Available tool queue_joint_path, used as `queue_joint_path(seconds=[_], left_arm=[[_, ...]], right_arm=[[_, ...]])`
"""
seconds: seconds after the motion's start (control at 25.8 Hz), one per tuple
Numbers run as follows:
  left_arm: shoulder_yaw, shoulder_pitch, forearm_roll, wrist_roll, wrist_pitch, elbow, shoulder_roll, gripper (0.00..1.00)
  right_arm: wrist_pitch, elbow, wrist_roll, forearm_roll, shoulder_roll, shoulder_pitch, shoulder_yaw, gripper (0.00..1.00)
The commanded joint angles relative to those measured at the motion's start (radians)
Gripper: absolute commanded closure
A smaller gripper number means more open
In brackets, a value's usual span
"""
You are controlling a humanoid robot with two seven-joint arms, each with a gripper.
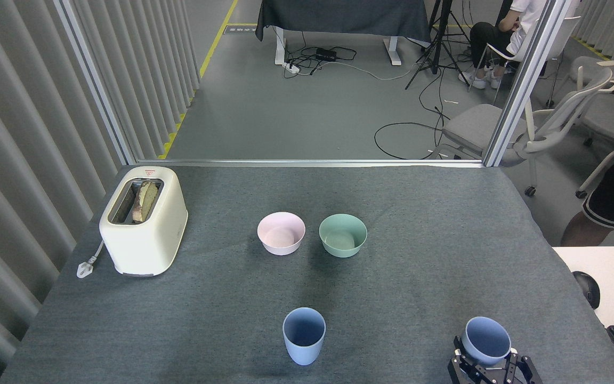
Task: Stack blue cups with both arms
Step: 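Move the right gripper to the other blue cup and grasp it, then lift the blue cup with the right gripper over the placed cup, then lower the held cup into the placed blue cup and release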
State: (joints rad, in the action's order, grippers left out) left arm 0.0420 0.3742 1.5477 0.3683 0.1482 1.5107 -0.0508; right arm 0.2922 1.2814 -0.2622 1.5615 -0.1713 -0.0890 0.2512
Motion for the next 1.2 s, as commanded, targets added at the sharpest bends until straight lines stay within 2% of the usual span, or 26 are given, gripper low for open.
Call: queue_joint_path(seconds=[0.0, 0.16, 0.27, 0.35, 0.47, 0.58, 0.66, 0.81, 0.93, 1.16], left_arm=[[0.001, 0.000, -0.003, 0.000, -0.001, -0.001, 0.000, 0.00], [0.001, -0.001, -0.003, 0.000, -0.001, -0.001, 0.000, 0.00], [0.002, -0.001, -0.006, 0.000, -0.001, -0.003, 0.002, 0.00], [0.018, -0.001, -0.006, 0.000, -0.002, -0.001, 0.003, 0.00], [0.033, -0.006, -0.006, 0.000, -0.027, -0.003, 0.005, 0.00], [0.038, -0.011, -0.006, 0.000, -0.033, -0.004, 0.008, 0.00], [0.036, -0.011, -0.006, 0.000, -0.035, -0.006, 0.009, 0.00], [0.036, -0.012, -0.006, 0.000, -0.035, -0.009, 0.009, 0.00], [0.036, -0.012, -0.008, 0.000, -0.035, -0.013, 0.009, 0.00], [0.036, -0.014, -0.011, 0.001, -0.035, -0.015, 0.011, 0.00]], right_arm=[[-0.001, 0.001, -0.003, 0.006, -0.004, 0.002, -0.013, 0.30], [-0.002, 0.036, 0.000, 0.003, 0.003, 0.009, -0.015, 0.35], [-0.044, 0.036, 0.049, 0.009, 0.027, 0.106, -0.026, 0.36], [-0.094, 0.036, 0.092, 0.038, 0.073, 0.170, -0.105, 0.36], [-0.151, 0.036, 0.123, 0.117, 0.124, 0.281, -0.263, 0.36], [-0.176, 0.042, 0.172, 0.157, 0.219, 0.325, -0.412, 0.35], [-0.179, 0.068, 0.173, 0.167, 0.248, 0.311, -0.487, 0.35], [-0.173, 0.151, 0.173, 0.167, 0.243, 0.226, -0.589, 0.34], [-0.170, 0.196, 0.173, 0.167, 0.237, 0.167, -0.606, 0.33], [-0.170, 0.197, 0.173, 0.167, 0.234, 0.114, -0.606, 0.33]])
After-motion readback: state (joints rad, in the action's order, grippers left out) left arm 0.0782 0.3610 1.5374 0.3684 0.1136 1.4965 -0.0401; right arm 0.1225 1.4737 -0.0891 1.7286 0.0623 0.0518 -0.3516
